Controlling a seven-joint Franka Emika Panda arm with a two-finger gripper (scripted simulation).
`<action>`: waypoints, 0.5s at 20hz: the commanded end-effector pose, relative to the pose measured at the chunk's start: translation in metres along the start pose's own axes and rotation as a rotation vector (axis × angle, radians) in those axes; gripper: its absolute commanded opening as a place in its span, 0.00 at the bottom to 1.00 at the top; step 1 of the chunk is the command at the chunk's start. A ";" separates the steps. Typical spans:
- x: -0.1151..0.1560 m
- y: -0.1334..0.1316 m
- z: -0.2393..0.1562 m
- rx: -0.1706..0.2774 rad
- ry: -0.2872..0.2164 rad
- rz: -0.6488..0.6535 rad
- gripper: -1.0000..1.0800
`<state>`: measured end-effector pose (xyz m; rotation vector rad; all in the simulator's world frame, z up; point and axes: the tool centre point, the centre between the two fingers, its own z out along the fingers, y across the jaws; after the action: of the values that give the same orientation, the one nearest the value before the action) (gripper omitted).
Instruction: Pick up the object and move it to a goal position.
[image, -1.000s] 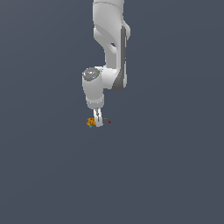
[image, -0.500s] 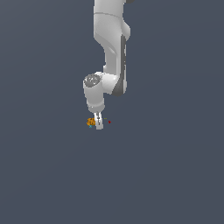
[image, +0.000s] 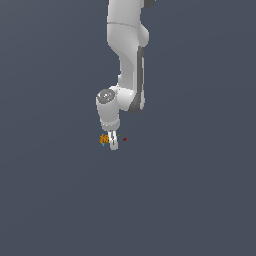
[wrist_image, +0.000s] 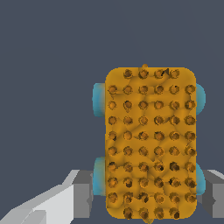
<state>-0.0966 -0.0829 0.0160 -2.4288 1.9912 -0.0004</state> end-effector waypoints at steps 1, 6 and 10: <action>0.000 0.000 0.001 -0.001 0.000 0.000 0.00; 0.000 0.000 0.001 -0.001 0.000 0.000 0.00; -0.001 -0.001 0.000 0.001 0.000 0.000 0.00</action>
<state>-0.0963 -0.0829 0.0161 -2.4276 1.9920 -0.0011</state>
